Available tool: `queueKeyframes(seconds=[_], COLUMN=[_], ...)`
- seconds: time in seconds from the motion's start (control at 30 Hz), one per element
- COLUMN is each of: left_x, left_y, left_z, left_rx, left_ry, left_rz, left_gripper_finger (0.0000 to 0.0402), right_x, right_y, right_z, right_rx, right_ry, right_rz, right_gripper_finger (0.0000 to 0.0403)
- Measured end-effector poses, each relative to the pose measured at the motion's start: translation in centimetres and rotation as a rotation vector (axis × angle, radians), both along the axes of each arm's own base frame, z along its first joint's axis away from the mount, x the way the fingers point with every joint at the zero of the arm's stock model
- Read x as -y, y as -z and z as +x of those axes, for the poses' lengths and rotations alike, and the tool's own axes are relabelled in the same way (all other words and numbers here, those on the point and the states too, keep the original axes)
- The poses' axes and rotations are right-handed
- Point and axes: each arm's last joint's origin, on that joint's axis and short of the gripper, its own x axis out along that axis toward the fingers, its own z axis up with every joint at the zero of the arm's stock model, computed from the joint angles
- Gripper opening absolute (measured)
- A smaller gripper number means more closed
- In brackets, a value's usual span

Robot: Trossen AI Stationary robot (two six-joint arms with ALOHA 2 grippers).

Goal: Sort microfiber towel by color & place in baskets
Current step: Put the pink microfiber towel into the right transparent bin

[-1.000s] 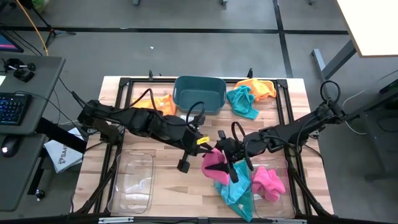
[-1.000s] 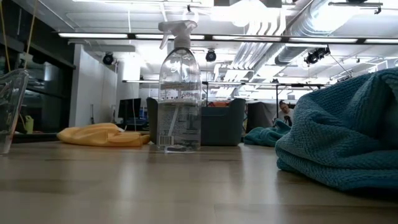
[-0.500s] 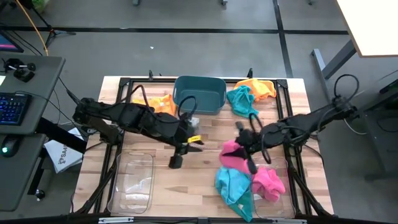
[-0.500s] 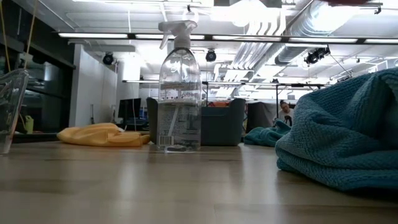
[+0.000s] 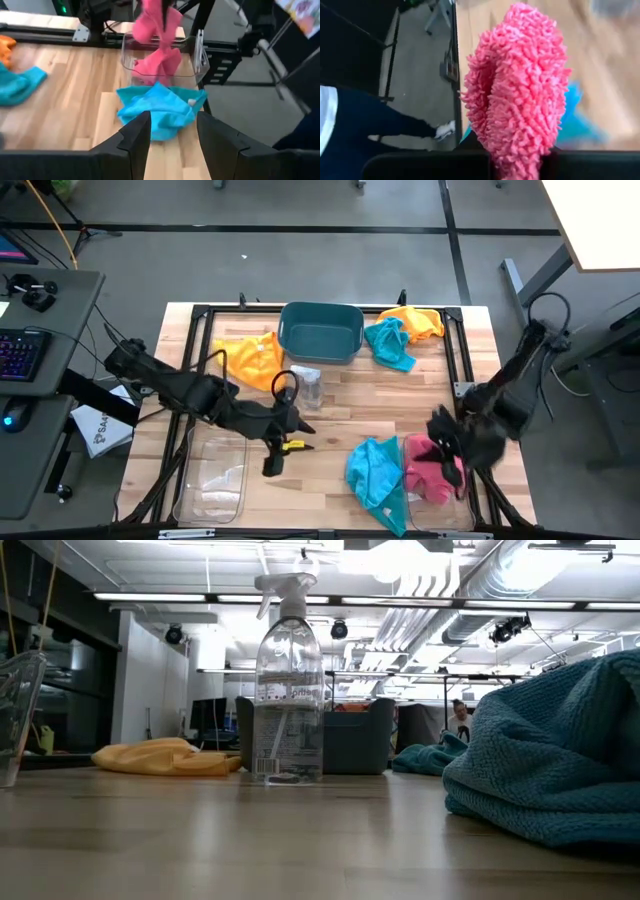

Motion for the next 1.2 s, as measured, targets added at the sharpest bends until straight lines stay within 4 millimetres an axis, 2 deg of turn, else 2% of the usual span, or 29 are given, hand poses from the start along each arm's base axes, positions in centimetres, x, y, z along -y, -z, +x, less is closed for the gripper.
queueKeyframes(seconds=[0.13, 0.23, 0.37, 0.5, 0.67, 0.77, 0.93, 1.07, 1.2], left_x=[0.0, -0.7, -1.4, -2.0, -2.7, -3.2, -4.0, -4.8, -5.6], left_y=[2.2, 2.7, 3.2, 2.6, 1.4, 0.4, -1.3, -3.0, -4.4], left_z=[0.5, 0.6, 0.5, -0.1, -1.0, -1.9, -3.6, -5.5, -7.2], left_rx=[0.045, 0.083, 0.087, 0.106, 0.148, 0.188, 0.248, 0.310, 0.364], left_ry=[-0.033, -0.061, -0.071, -0.080, -0.070, -0.088, -0.093, -0.095, -0.110], left_rz=[-0.071, -0.125, -0.159, -0.166, -0.133, -0.109, -0.100, -0.124, -0.142], left_gripper_finger=[0.0147, 0.0147, 0.0147, 0.0147, 0.0147, 0.0147, 0.0147, 0.0147, 0.0147], right_x=[-1.7, -2.3, -3.1, -3.8, -3.8, -3.6, -3.3, -3.6, -3.8], right_y=[4.0, 6.3, 8.6, 10.7, 11.6, 11.7, 13.2, 14.2, 14.4], right_z=[-2.1, -2.5, -1.5, -0.1, 1.1, 2.0, 3.3, 3.5, 3.4], right_rx=[-0.080, -0.144, -0.240, -0.402, -0.558, -0.576, -0.603, -0.670, -0.725], right_ry=[0.102, 0.172, 0.229, 0.209, 0.182, 0.200, 0.206, 0.146, 0.143], right_rz=[0.092, 0.132, 0.143, 0.077, -0.032, -0.075, -0.126, -0.150, -0.111], right_gripper_finger=[0.0001, 0.0001, 0.0001, 0.0001, 0.0000, 0.0000, 0.0000, 0.0004, 0.0031])
